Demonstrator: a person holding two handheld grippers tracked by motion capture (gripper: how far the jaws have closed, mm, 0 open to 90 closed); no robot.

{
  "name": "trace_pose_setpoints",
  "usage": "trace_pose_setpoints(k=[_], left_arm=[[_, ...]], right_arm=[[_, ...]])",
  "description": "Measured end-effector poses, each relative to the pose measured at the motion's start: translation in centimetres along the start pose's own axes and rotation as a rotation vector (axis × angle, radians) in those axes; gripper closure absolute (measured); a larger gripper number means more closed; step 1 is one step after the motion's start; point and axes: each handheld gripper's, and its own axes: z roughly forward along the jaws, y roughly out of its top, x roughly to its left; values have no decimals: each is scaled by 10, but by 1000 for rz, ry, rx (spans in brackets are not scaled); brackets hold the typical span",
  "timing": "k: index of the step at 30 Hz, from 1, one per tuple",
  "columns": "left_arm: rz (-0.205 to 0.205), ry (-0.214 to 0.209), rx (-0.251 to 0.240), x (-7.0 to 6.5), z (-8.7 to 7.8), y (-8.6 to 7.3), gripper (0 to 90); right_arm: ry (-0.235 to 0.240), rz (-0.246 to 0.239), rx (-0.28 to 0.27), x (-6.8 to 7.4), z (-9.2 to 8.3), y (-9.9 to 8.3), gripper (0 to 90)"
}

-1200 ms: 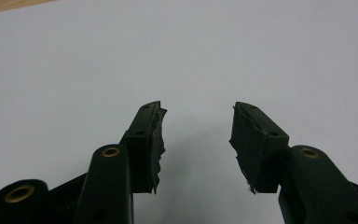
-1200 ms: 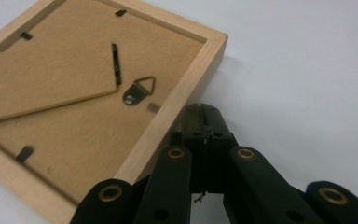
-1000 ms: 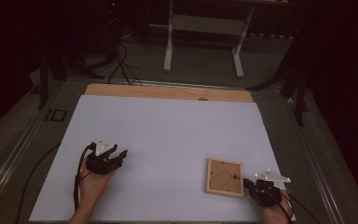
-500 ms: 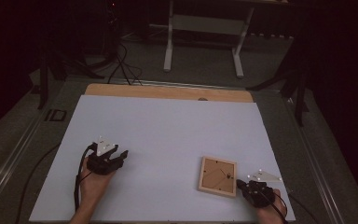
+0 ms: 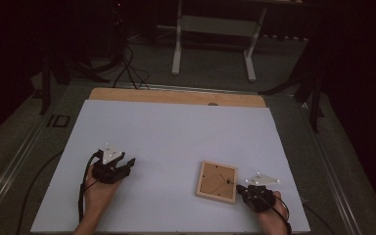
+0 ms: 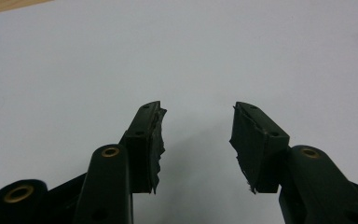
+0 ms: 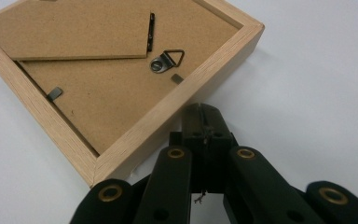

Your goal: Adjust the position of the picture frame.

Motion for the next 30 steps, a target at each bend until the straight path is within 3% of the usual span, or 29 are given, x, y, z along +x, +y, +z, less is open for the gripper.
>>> trace_pose_setpoints(k=[18,30], left_arm=[[0,-1,-2,0,-1,0,527],[-2,-3,-4,0,-1,0,527]], right_arm=[[45,-58,-5,24,28,30,898],[71,-97,2,35,21,27,898]])
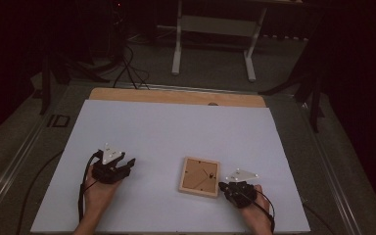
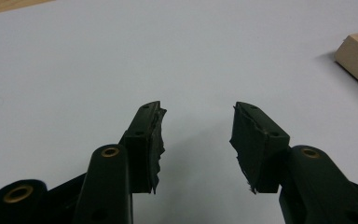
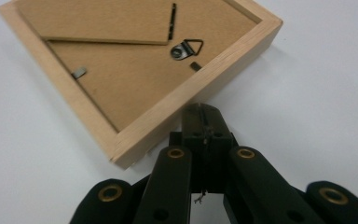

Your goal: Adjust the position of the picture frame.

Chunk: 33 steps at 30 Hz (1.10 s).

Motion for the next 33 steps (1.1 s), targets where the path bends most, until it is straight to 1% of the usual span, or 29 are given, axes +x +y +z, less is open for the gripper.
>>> trace_pose_setpoints(k=[2,3,9,16,22,24,29,33], left_arm=[[3,-1,3,0,0,0,527],[3,-1,4,0,1,0,527],[4,-3,4,-1,1,0,527],[1,-5,2,0,0,0,527],[7,-9,6,-1,1,0,527],[7,-14,7,-1,1,0,531],[15,-21,10,-3,2,0,534],[19,-42,10,-6,1,0,536]], right_arm=[[0,-3,0,1,-1,0,898],[2,-10,2,0,0,2,898],[1,-21,7,-1,7,11,898],[-5,-38,17,-1,20,23,898],[-5,-41,21,1,29,31,898],[-16,-52,25,2,33,34,898],[-12,-44,27,4,41,39,898],[-3,-42,26,5,45,43,898]])
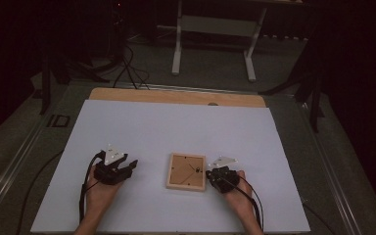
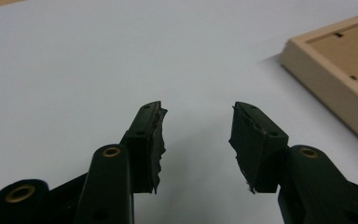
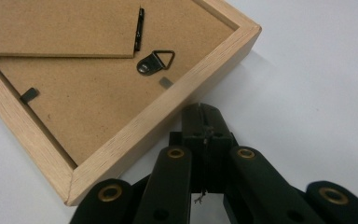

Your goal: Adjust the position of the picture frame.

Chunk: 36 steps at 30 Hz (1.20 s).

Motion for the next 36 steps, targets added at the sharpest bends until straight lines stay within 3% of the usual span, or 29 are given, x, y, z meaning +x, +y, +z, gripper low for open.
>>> trace_pose_setpoints(k=[6,10,12,15,16,17,18,20,23,29,34,36], left_arm=[[49,-61,-4,-13,-1,2,604],[60,-106,-10,-21,-1,3,633],[54,-147,-17,-26,-1,3,669],[87,-208,-20,-34,-1,4,748],[87,-208,-20,-34,-1,4,777],[143,-248,-16,-44,0,5,777],[165,-268,-17,-49,0,5,843],[198,-291,-24,-56,0,6,893],[232,-337,-32,-67,0,7,897],[306,-379,25,-89,11,3,897],[363,-378,55,-102,17,1,897],[363,-378,55,-102,17,1,897]], right_arm=[[6,-5,1,2,5,6,898],[10,-7,-1,4,8,9,898],[12,-5,-1,4,9,11,898],[14,-7,-2,6,11,13,898],[14,-7,-2,6,11,13,898],[14,-8,0,6,12,13,898],[16,-9,-1,7,13,15,898],[15,-13,-1,8,13,15,898],[17,-10,-1,8,14,16,898],[19,-8,-3,7,14,17,898],[21,-6,-6,7,14,17,898],[22,-5,-6,7,14,18,898]])
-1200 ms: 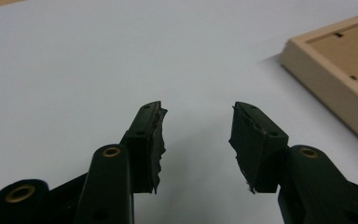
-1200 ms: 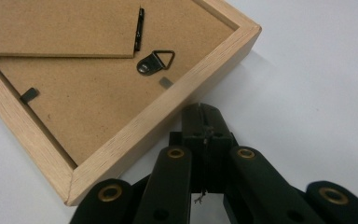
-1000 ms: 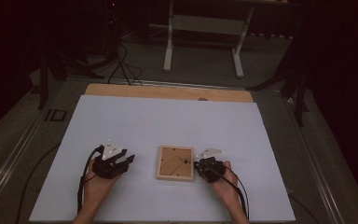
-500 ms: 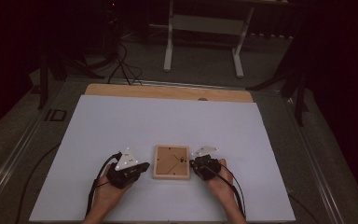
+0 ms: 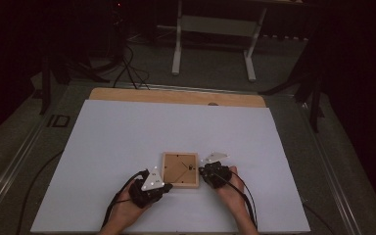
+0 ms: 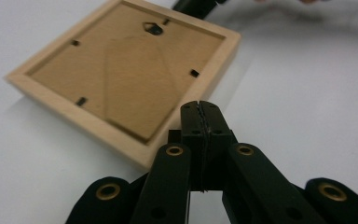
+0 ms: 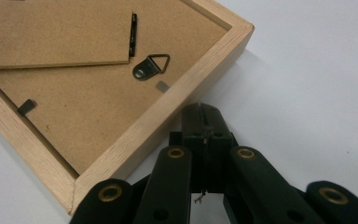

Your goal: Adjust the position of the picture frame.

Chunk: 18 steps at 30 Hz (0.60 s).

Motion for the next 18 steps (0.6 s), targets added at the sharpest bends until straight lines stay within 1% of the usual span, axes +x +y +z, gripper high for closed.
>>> trace_pose_setpoints(k=[1,3,4,6,9,13,15,18], left_arm=[[35,18,26,-4,6,1,898],[47,33,43,-5,11,1,897],[49,38,48,-5,12,1,898],[45,32,46,-5,15,1,898],[59,42,51,-7,18,3,898],[53,43,51,-8,22,5,898],[57,46,53,-8,24,6,898],[56,57,55,-7,25,7,898]], right_arm=[[-1,3,-2,0,0,0,898],[-2,10,-2,-1,1,1,898],[-2,11,-2,-1,1,1,897],[-2,12,-2,-1,2,1,898],[-2,16,-2,-2,3,3,898],[-7,19,-3,-2,6,6,897],[-10,22,-3,-2,7,7,897],[-9,27,-5,-2,8,8,897]])
